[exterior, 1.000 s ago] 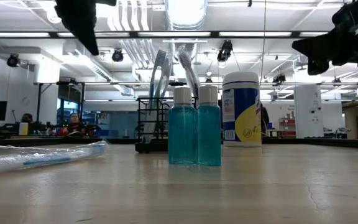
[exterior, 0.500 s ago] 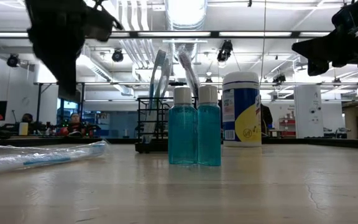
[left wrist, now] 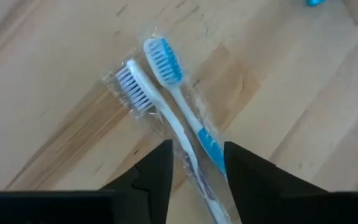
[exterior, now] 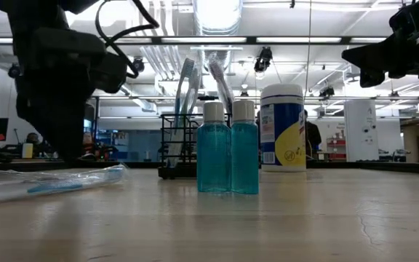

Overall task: Pick & Place toothbrushing station
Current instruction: Put the purple toothbrush into the black wire organizer

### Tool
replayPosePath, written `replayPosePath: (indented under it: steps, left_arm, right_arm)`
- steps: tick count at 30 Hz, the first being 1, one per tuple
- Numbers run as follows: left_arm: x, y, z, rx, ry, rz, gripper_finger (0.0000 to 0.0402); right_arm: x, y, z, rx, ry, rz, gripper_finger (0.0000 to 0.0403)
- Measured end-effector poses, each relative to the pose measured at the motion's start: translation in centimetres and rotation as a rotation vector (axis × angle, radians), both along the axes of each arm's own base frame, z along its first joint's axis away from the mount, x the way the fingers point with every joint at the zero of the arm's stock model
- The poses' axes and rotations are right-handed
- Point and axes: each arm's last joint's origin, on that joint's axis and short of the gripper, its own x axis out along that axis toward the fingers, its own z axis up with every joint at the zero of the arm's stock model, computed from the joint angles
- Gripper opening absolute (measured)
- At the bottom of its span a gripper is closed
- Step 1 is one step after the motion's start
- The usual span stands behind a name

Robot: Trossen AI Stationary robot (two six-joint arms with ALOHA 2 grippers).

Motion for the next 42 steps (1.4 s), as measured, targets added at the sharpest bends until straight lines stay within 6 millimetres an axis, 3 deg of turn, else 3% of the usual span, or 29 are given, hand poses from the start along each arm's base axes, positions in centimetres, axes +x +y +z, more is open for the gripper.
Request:
replayPosePath:
  steps: [9,18,25,32,36,42]
  left_arm:
    - [1.8,-0.2,-0.4,0.093,0.177,-0.035,0.0151]
    - [4.4,-0.8,-1.6,0.125,0.239,-0.122,0.0151]
    - [3.3,-0.3,-2.6,0.164,0.392,-0.127,0.0151]
    - [3.1,-0.2,-3.0,0.158,0.391,-0.199,0.0149]
    - [2.9,-0.1,-3.9,0.121,0.366,-0.252,0.0121]
    - [2.4,0.2,-4.7,0.111,0.39,-0.287,0.0023]
  right_arm:
    - [0.0,0.0,0.0,-0.008,0.004,-0.001,0.0008]
    - [0.0,0.0,0.0,0.002,0.005,0.0,0.0009]
    - [0.0,0.0,-0.1,0.004,0.007,0.001,0.0009]
    - [0.0,0.0,-0.1,0.003,0.006,0.001,0.0009]
    - [0.0,0.0,-0.1,0.003,0.006,0.001,0.0008]
    - [0.0,0.0,-0.1,0.003,0.006,0.001,0.0008]
